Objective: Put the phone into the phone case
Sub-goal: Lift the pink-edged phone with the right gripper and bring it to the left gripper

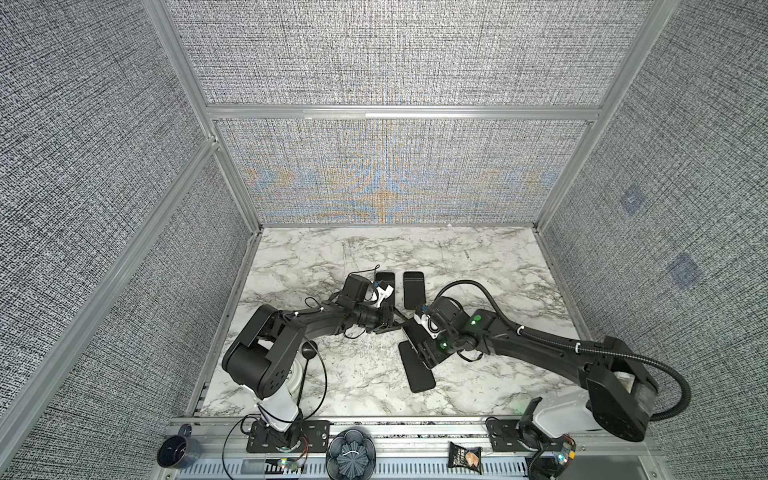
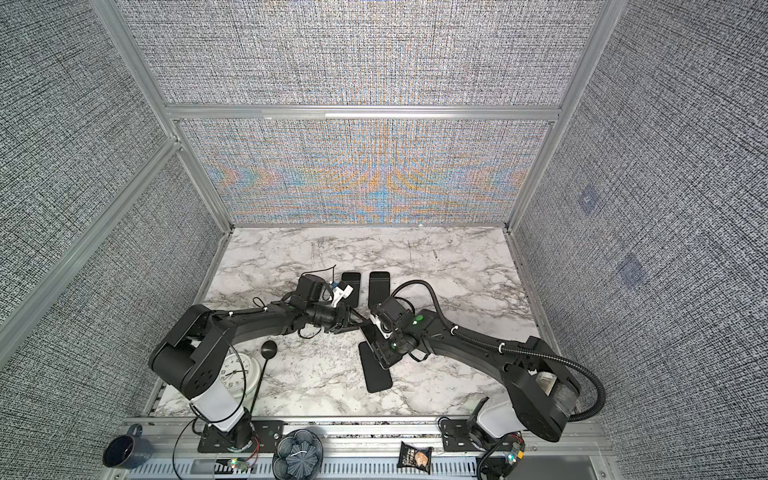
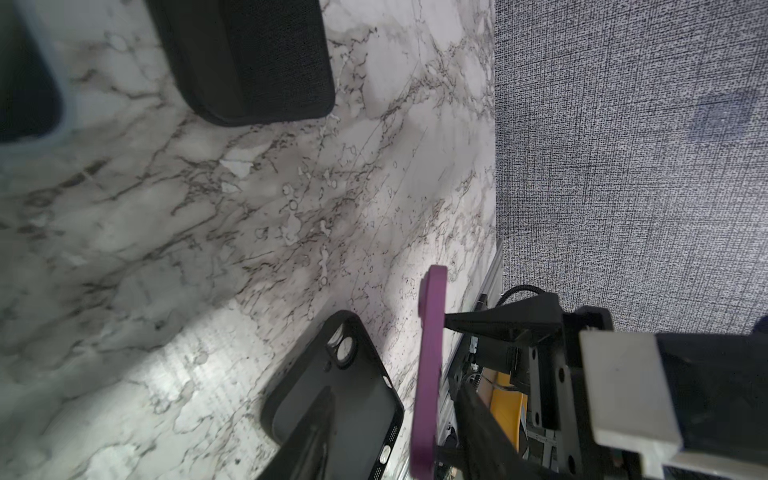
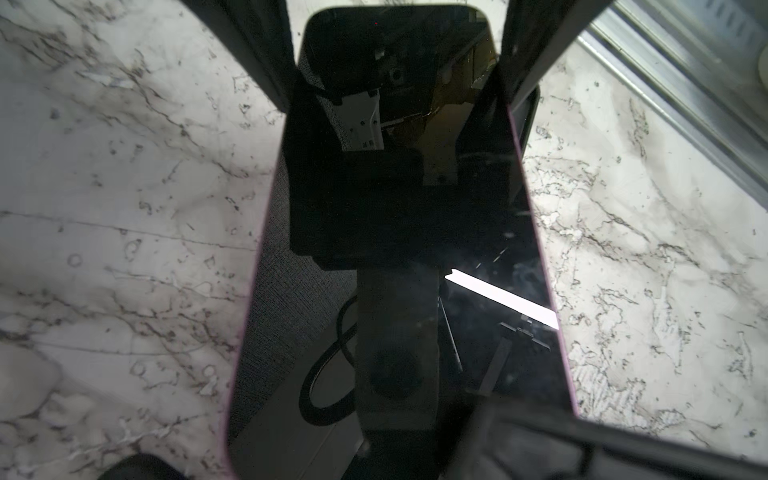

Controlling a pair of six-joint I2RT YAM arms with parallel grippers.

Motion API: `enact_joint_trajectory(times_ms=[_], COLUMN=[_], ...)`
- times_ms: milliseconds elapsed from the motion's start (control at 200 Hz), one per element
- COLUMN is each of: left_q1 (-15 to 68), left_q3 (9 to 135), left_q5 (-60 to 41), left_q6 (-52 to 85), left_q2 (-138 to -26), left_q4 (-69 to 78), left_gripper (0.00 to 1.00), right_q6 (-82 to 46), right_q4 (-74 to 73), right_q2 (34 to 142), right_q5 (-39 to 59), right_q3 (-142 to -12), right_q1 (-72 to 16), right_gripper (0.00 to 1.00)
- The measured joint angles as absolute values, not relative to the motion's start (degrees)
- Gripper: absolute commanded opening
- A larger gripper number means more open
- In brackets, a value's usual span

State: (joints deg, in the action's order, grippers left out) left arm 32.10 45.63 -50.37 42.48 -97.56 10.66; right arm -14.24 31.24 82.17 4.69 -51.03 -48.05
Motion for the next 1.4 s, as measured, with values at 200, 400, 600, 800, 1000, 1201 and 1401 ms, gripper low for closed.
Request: enact_joint_trajectory(times_ms=[200, 400, 600, 800, 1000, 1201, 1401], left_q1=[32.12, 32.16, 32.16, 32.16, 32.16, 32.16, 32.12], left_q3=[44.29, 43.16, 42.37, 41.52, 40.99, 41.12, 41.39], left_q5=[-51.53, -52.51, -52.69, -52.62, -52.34, -51.13, -49.50], left_q6=[42.70, 43.66, 44.45, 44.60, 44.58, 43.64, 42.50], left_q2=[-96.82, -96.09, -95.07, -94.70, -94.39, -93.80, -92.38], left_q4=[13.19, 15.18, 16.45, 16.64, 16.62, 15.66, 13.87], left_gripper=[0.28, 0.25, 0.27, 0.23, 0.15, 0.09, 0.01], right_q6=[-13.65, -13.32, -12.73, -12.12, -11.70, -11.44, -10.41], right_q4=[31.00, 30.81, 30.61, 30.00, 29.41, 28.95, 29.17], right_q2=[82.72, 83.35, 84.82, 86.17, 86.96, 86.98, 88.01], right_q5=[5.13, 4.99, 4.71, 4.29, 4.32, 4.58, 4.91], right_q3=[-51.27, -51.96, -53.71, -54.02, -54.02, -54.02, -55.31], right_q1=[-48.18, -48.34, -48.34, -48.34, -48.34, -48.38, -48.34], right_gripper=[0.49, 0.48, 0.47, 0.47, 0.47, 0.47, 0.48])
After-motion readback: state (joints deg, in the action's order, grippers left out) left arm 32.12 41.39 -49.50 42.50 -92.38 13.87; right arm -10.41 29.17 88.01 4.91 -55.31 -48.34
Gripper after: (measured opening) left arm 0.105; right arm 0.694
